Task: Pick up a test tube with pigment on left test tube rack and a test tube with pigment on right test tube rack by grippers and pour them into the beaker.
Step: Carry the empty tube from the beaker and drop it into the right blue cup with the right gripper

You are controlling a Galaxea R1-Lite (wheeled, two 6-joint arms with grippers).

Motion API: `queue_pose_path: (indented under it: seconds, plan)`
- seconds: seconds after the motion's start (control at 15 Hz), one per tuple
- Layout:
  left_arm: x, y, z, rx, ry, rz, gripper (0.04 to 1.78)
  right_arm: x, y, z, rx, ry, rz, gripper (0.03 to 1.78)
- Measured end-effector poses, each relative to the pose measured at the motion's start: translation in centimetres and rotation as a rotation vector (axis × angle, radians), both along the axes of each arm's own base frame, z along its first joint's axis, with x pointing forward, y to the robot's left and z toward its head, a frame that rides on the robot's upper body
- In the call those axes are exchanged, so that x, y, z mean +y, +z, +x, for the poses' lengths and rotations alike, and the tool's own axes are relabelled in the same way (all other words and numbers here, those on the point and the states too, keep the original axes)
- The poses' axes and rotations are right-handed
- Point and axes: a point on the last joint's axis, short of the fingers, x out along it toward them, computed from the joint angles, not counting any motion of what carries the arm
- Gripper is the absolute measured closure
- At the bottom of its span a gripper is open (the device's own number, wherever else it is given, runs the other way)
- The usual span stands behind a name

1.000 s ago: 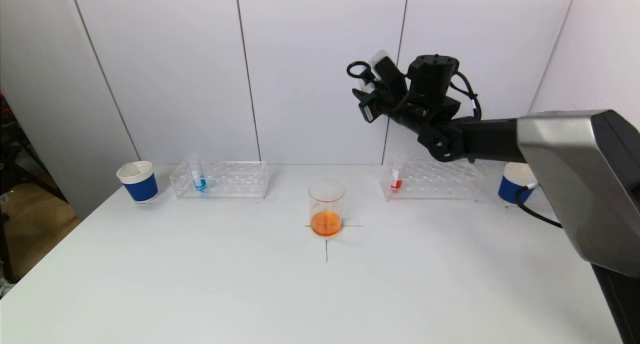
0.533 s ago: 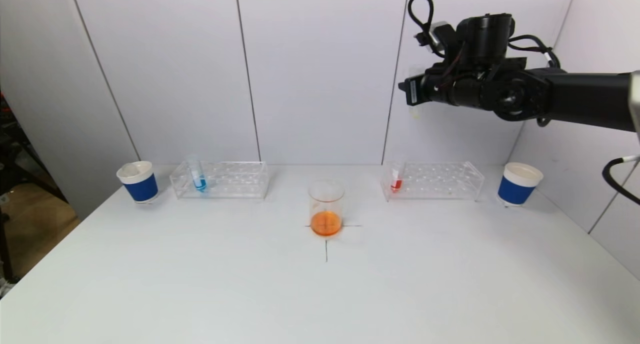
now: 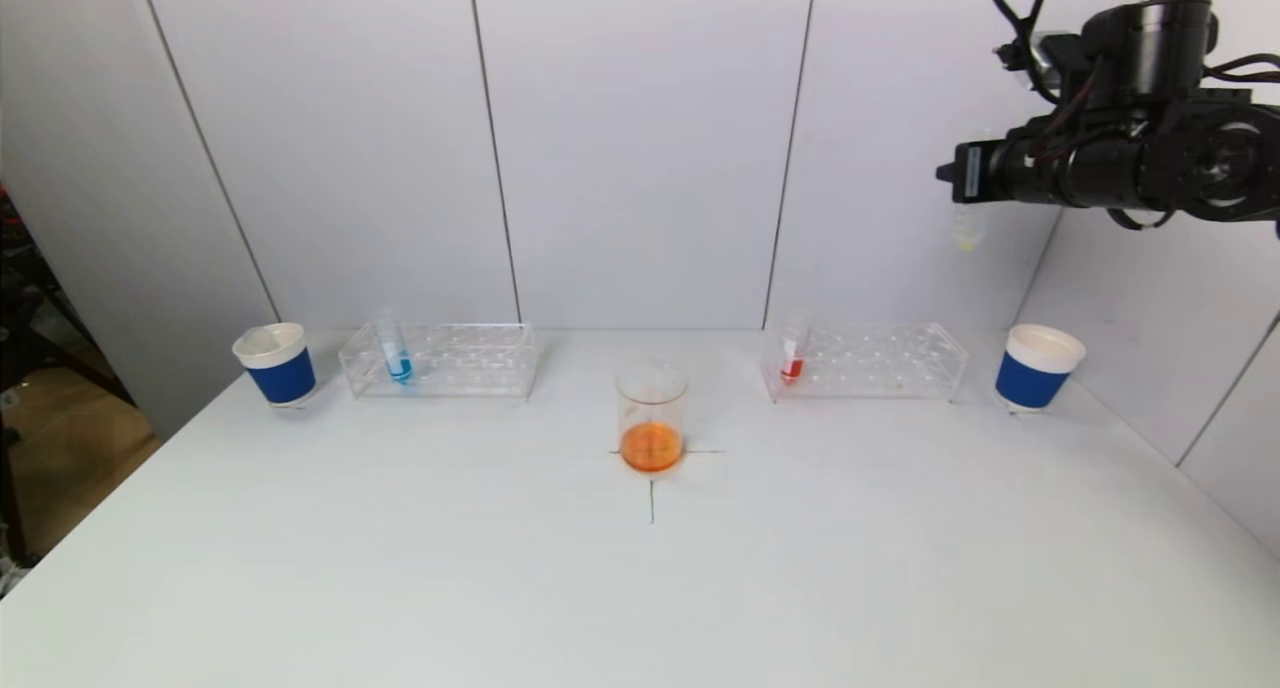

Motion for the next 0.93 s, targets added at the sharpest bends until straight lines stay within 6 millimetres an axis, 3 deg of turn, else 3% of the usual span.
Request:
queue_pose_path:
  seconds: [0.4,0.67,0.93]
  plan:
    - [0.0,0.0,0.0,0.000,0.001,0.000,0.05,-5.4,0.1,-1.6,0.012,-0.145,0.043,1.25]
    - [0.0,0.0,0.0,0.000,0.000,0.000,0.05,-8.1,-1.3,-0.5,-0.001,-0.216,0.064,1.25]
    - [0.0,0.0,0.0,0.000,0.000,0.000,0.05,-9.7,-3.9,1.2,0.021,-0.250,0.066,1.25]
